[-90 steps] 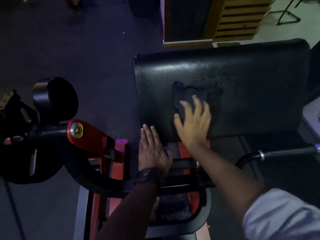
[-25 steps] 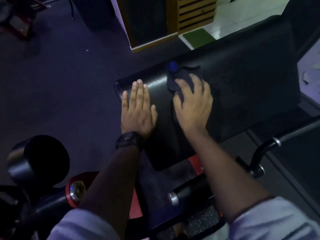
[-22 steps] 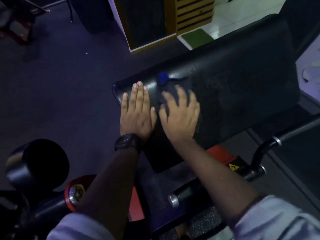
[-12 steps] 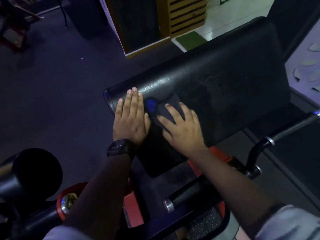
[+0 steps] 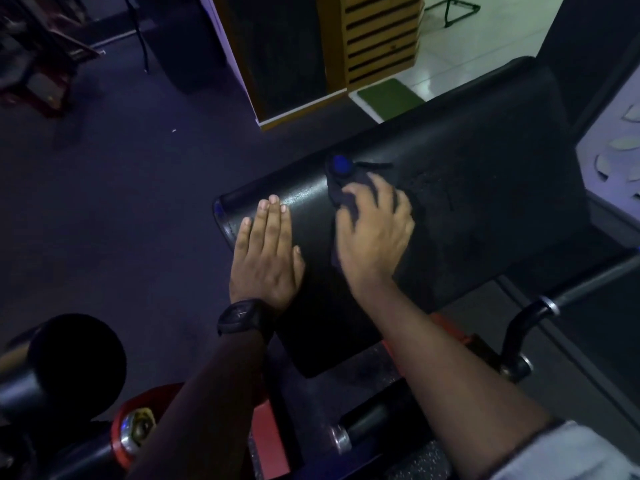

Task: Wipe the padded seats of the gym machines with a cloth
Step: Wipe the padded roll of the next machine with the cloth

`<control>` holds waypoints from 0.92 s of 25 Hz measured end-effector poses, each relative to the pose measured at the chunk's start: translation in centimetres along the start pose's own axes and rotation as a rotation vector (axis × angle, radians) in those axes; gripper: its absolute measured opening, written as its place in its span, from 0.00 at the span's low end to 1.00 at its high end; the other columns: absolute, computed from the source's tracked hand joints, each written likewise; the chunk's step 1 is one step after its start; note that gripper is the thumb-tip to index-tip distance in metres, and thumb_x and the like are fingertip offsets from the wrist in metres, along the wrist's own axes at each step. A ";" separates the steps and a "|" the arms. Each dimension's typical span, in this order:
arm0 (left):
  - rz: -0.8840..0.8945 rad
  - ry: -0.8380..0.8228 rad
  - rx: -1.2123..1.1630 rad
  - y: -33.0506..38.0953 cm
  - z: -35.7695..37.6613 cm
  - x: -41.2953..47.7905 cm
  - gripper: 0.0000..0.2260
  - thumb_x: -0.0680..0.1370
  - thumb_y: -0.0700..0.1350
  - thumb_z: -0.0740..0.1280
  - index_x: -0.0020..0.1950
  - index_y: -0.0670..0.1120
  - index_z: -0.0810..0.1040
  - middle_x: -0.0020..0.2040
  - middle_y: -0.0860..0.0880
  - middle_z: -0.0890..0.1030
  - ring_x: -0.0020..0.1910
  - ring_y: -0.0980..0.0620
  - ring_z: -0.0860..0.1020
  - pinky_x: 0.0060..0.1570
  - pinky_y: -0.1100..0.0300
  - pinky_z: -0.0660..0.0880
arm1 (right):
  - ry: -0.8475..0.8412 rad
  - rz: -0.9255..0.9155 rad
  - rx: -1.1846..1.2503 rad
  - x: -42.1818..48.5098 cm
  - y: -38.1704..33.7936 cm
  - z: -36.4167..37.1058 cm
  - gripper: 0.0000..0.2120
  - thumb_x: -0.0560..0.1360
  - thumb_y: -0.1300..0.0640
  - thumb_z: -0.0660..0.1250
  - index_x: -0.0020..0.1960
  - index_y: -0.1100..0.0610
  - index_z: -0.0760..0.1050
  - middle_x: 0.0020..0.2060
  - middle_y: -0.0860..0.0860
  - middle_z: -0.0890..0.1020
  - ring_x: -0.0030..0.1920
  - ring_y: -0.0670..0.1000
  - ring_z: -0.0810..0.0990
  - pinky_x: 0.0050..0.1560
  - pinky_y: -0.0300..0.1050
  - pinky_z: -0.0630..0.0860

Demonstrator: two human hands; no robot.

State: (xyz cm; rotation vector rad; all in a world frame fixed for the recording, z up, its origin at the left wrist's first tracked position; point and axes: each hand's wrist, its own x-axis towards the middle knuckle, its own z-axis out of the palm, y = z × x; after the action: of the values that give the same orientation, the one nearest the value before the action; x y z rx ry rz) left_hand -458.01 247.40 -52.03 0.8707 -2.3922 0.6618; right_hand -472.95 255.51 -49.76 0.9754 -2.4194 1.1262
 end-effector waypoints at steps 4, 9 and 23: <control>-0.023 0.016 0.000 0.0 0.0 0.0 0.27 0.82 0.48 0.53 0.77 0.32 0.63 0.77 0.33 0.65 0.77 0.38 0.63 0.79 0.47 0.53 | -0.156 -0.818 -0.165 2.2 -0.8 0.4 0.20 0.74 0.47 0.64 0.66 0.41 0.76 0.66 0.48 0.77 0.64 0.61 0.74 0.57 0.59 0.71; -0.039 0.034 -0.038 0.0 -0.2 0.0 0.27 0.82 0.47 0.53 0.77 0.34 0.64 0.77 0.35 0.65 0.78 0.39 0.63 0.78 0.46 0.56 | -0.157 -0.296 -0.197 5.9 -3.7 0.2 0.15 0.76 0.45 0.62 0.61 0.42 0.79 0.64 0.48 0.77 0.63 0.58 0.73 0.57 0.56 0.70; -0.045 0.018 -0.059 0.0 -0.2 0.0 0.27 0.83 0.49 0.53 0.78 0.36 0.64 0.78 0.38 0.65 0.78 0.41 0.63 0.78 0.45 0.57 | -0.093 -0.534 -0.203 7.9 -0.3 -0.1 0.15 0.74 0.46 0.65 0.60 0.45 0.78 0.61 0.50 0.79 0.60 0.59 0.75 0.52 0.56 0.74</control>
State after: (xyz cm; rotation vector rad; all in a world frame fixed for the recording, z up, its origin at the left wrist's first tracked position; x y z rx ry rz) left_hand -457.94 247.47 -51.86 0.8868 -2.3569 0.5764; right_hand -478.49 251.89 -45.43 1.5033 -2.0877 0.6468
